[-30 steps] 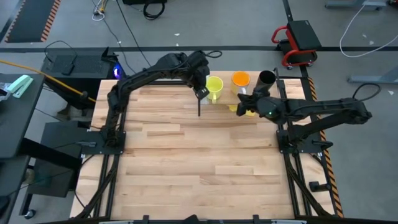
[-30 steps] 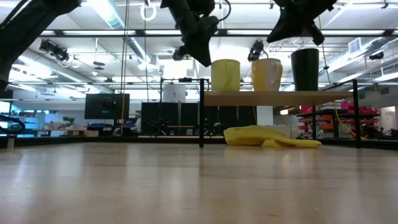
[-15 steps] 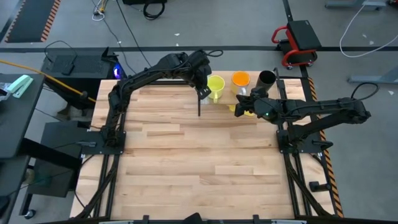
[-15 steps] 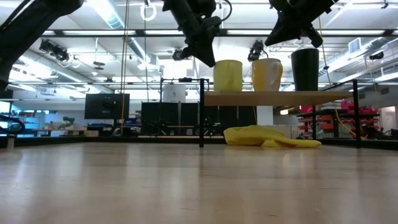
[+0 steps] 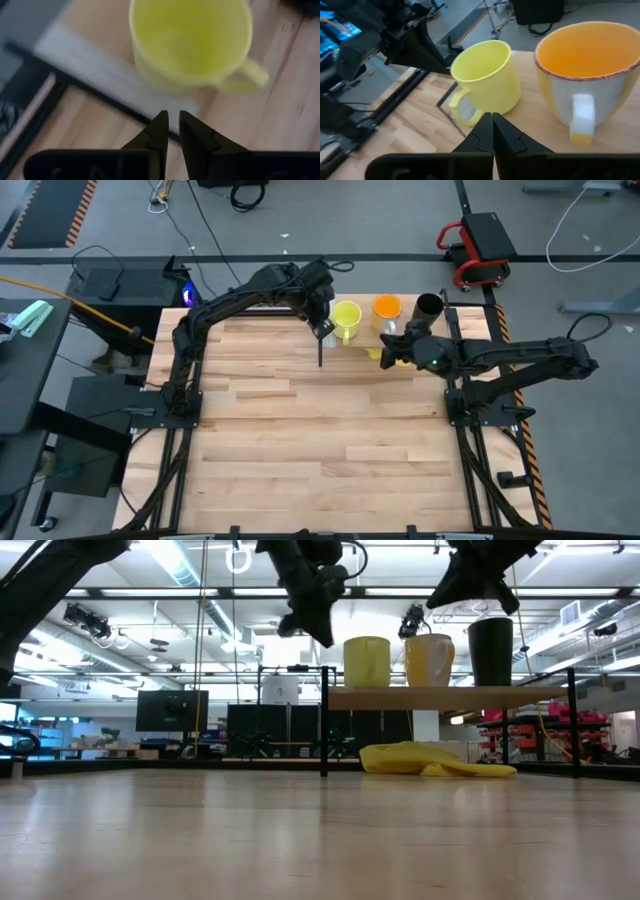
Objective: Stack small to large cups/mugs on shelf
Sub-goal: Return to Home Position
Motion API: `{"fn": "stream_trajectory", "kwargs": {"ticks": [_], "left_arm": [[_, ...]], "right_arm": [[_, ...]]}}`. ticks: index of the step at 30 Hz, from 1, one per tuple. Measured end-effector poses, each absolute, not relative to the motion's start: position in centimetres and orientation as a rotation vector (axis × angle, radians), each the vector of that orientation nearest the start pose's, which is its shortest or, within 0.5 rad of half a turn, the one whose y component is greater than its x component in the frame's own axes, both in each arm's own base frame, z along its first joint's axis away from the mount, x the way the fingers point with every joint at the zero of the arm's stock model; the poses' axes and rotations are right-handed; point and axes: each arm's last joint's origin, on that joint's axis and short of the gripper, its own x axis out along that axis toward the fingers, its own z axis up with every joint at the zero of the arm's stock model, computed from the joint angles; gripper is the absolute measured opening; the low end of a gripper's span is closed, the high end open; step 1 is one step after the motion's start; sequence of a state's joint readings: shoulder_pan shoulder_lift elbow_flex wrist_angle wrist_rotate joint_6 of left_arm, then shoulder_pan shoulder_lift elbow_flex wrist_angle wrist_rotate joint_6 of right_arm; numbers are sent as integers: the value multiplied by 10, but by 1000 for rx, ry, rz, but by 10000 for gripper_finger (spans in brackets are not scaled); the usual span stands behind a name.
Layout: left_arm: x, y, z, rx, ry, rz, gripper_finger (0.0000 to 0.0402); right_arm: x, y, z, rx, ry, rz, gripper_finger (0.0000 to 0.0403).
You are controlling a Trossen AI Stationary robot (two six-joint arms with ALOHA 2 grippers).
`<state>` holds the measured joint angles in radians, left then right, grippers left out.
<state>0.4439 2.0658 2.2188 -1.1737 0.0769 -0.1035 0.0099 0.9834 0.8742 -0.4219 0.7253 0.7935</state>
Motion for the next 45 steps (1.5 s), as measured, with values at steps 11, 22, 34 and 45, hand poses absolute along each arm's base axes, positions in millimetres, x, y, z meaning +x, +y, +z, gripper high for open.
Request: {"fn": "stream_trajectory", "kwargs": {"ticks": [11,22,34,45], "left_arm": [[366,121,378,-340,1130,294,56],[309,90,448,-335,895,477,53],[279,68,476,-304,753,647,48],[295,52,440,-305,767,692,27]], "right_arm": [[151,4,341,613,109,-621,5],[103,16,357,616,54,-398,8],[74,16,357,603,69,-299,9],[92,38,346,609,56,-253,11]]}}
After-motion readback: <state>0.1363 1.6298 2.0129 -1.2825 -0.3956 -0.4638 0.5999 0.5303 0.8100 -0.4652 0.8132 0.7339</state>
